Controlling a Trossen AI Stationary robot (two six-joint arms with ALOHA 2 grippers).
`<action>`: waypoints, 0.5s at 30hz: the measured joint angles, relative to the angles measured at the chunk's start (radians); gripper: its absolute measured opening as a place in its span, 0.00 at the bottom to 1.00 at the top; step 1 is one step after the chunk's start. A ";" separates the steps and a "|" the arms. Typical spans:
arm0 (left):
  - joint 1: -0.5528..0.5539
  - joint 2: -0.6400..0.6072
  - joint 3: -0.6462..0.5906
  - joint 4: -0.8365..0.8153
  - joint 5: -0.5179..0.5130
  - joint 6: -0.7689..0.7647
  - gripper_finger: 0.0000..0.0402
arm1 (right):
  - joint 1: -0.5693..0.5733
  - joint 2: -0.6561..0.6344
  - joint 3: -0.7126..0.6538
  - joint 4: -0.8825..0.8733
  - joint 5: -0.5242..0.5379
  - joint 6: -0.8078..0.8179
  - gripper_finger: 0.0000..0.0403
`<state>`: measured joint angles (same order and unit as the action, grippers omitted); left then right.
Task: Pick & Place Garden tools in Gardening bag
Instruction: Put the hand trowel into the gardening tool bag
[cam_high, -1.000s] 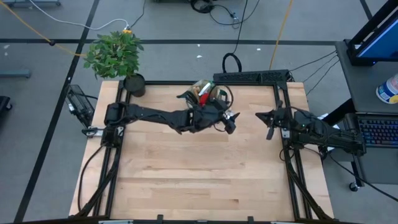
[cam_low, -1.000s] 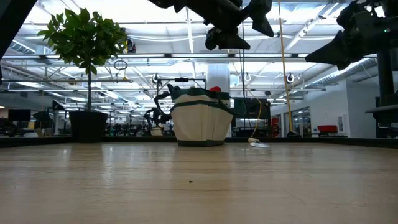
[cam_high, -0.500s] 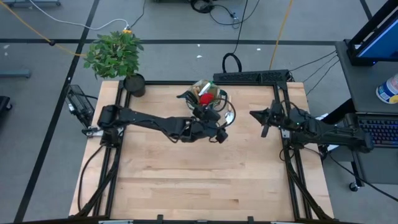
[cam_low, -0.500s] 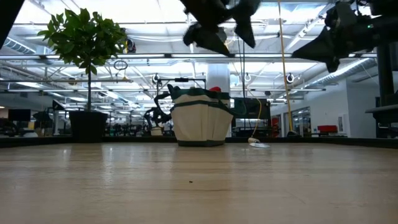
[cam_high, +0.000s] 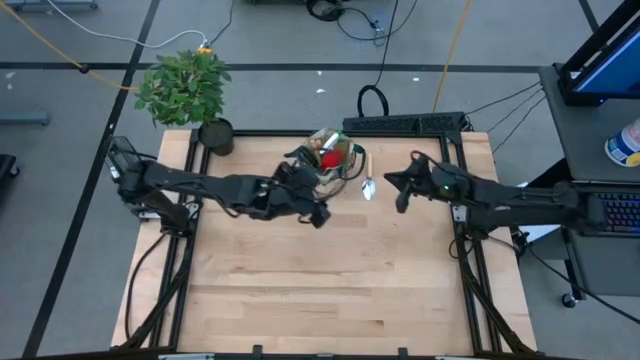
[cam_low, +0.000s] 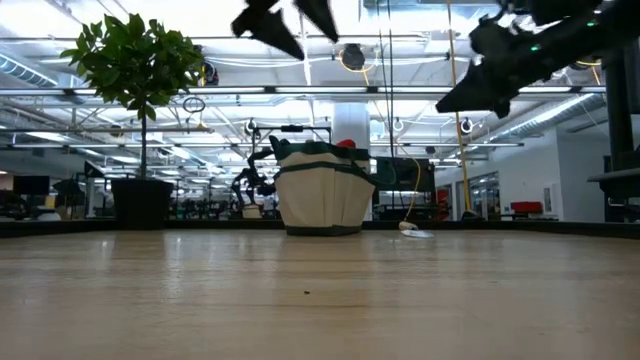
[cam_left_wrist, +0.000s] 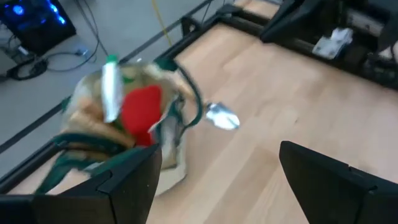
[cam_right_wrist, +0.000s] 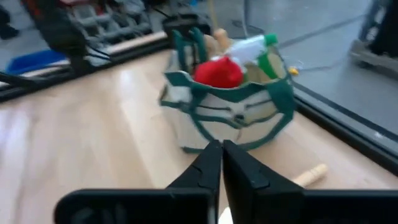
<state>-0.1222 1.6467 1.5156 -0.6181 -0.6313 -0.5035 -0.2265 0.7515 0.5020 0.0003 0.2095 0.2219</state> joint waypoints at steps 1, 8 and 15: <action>0.002 -0.021 -0.027 0.002 0.000 0.001 0.83 | -0.011 0.031 0.017 -0.001 0.003 0.002 0.05; 0.009 -0.220 -0.308 0.233 0.065 0.075 0.83 | -0.110 0.211 0.089 -0.015 0.053 0.083 0.23; 0.017 -0.392 -0.520 0.387 0.172 0.106 0.83 | -0.179 0.392 0.146 -0.018 0.052 0.184 0.40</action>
<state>-0.1048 1.2548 0.9953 -0.2314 -0.4588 -0.3978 -0.4051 1.1434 0.6480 -0.0172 0.2615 0.4060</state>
